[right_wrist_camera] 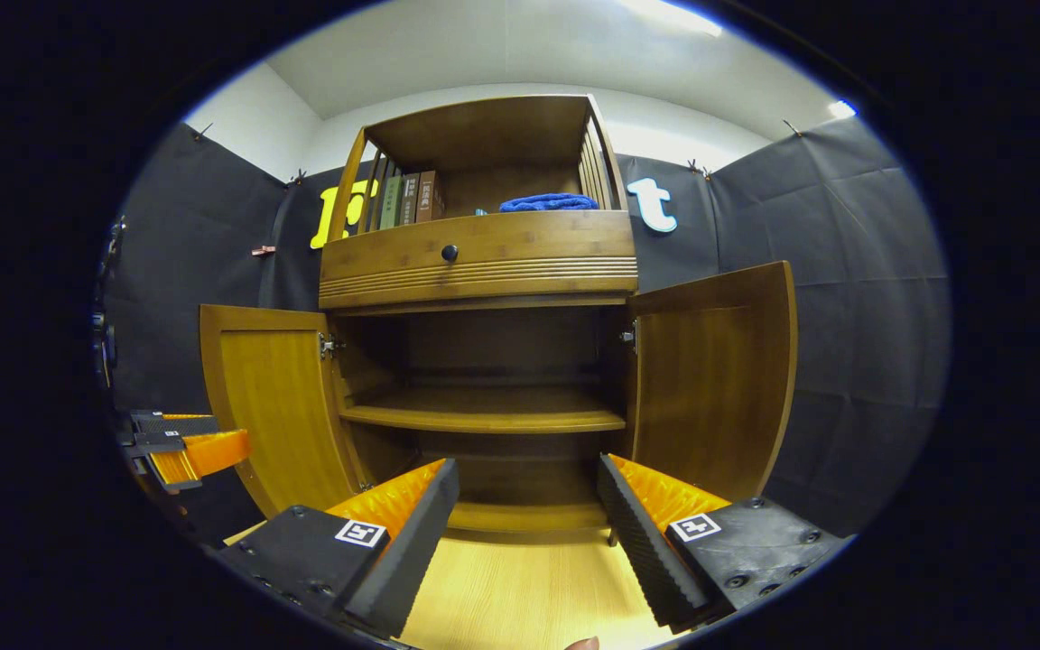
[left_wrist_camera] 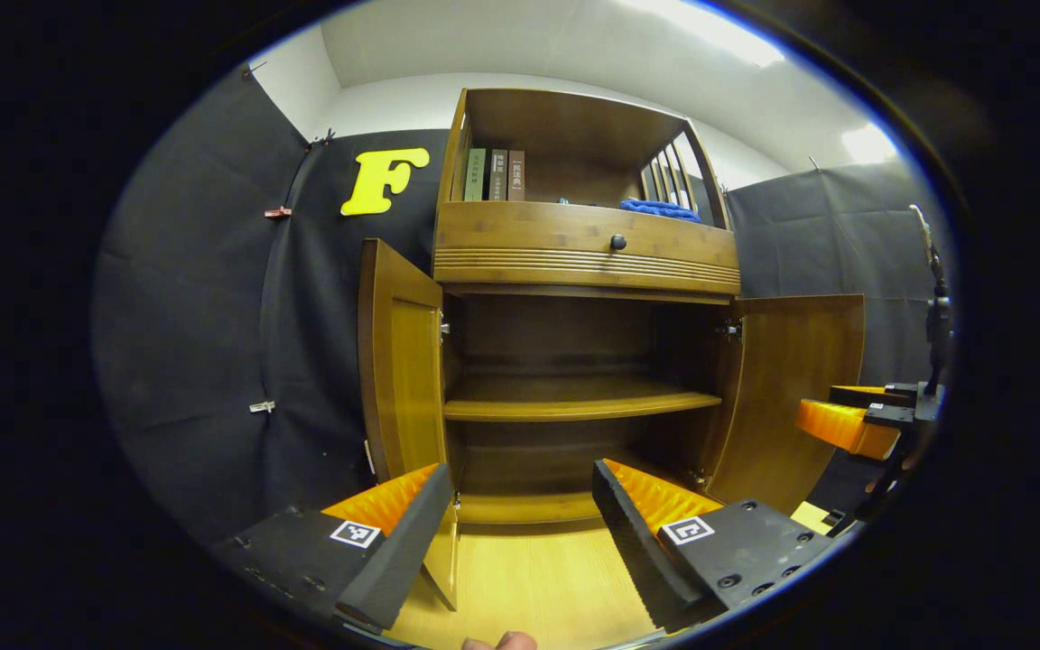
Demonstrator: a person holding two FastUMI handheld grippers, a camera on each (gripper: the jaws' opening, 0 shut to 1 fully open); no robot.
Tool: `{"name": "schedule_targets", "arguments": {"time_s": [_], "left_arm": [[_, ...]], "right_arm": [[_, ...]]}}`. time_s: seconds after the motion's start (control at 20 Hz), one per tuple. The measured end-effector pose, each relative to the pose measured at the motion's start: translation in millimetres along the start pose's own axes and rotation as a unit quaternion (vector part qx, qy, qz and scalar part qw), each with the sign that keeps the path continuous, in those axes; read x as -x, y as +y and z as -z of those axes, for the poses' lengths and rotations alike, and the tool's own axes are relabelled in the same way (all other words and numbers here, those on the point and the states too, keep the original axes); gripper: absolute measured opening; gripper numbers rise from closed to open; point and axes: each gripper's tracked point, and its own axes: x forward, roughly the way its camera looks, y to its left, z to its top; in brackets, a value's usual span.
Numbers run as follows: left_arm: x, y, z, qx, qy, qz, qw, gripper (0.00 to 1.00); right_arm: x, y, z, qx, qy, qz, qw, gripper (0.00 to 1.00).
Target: Open the right door of the double-door shoe cabinet with the right hand, and open the left door with the left hand.
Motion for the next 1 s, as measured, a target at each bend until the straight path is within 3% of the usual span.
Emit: {"name": "schedule_targets", "arguments": {"time_s": [1.0], "left_arm": [[1.3, -1.8, -2.7, 0.002, -0.004, -0.014, 1.000, 0.97]], "right_arm": [[-1.3, -3.6, -3.6, 0.004, -0.004, -0.006, 1.000, 1.00]]}}
